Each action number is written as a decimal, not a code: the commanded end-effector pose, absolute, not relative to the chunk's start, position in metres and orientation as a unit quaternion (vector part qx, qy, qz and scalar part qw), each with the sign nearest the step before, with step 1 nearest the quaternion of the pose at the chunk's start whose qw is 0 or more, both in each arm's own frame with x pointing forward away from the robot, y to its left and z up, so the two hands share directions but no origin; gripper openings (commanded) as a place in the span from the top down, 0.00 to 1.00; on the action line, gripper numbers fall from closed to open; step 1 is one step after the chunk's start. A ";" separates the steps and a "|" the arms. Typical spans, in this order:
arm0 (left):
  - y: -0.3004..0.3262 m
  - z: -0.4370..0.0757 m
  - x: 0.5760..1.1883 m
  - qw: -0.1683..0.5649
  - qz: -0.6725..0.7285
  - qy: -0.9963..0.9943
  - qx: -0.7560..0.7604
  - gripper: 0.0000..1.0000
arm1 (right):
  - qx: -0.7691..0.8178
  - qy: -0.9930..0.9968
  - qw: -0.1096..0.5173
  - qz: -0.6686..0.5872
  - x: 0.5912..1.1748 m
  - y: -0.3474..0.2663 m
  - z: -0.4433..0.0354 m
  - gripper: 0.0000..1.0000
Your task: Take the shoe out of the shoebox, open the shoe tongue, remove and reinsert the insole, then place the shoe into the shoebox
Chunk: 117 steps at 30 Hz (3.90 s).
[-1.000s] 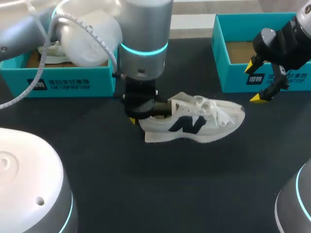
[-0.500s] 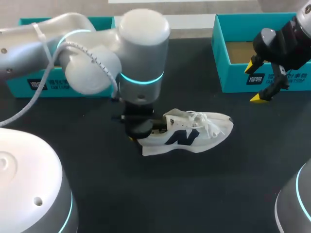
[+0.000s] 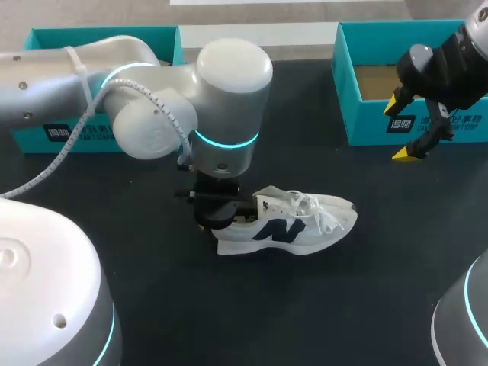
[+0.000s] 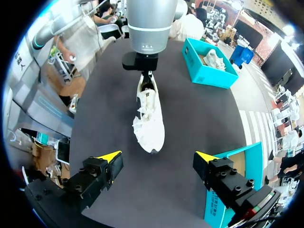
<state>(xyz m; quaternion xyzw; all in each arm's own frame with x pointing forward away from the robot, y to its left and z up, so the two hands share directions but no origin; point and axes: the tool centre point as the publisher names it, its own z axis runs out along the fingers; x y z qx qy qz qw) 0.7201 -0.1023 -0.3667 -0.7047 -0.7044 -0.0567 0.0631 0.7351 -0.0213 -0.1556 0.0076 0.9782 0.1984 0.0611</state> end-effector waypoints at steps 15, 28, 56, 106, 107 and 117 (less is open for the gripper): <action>-0.110 -0.373 0.717 0.064 -0.066 -0.705 -0.703 0.40 | 0.008 0.979 0.059 0.197 0.737 -0.020 -0.156 0.00; -0.105 -0.335 0.715 -0.042 0.041 -0.751 -0.658 0.00 | 0.008 0.979 0.059 0.197 0.737 -0.020 -0.156 0.00; -0.073 -0.296 0.716 -0.204 0.271 -0.821 -0.460 0.00 | 0.008 0.979 0.059 0.197 0.737 -0.020 -0.156 0.00; -0.023 -0.380 0.701 -0.102 0.530 -0.842 0.014 0.00 | 0.008 0.979 0.059 0.197 0.737 -0.020 -0.156 0.00; -0.023 -0.382 0.700 -0.098 0.534 -0.840 0.018 0.00 | 0.008 0.979 0.059 0.197 0.737 -0.020 -0.156 0.00; -0.025 -0.390 0.697 -0.085 0.538 -0.839 0.015 0.00 | 0.008 0.979 0.059 0.197 0.737 -0.020 -0.156 0.00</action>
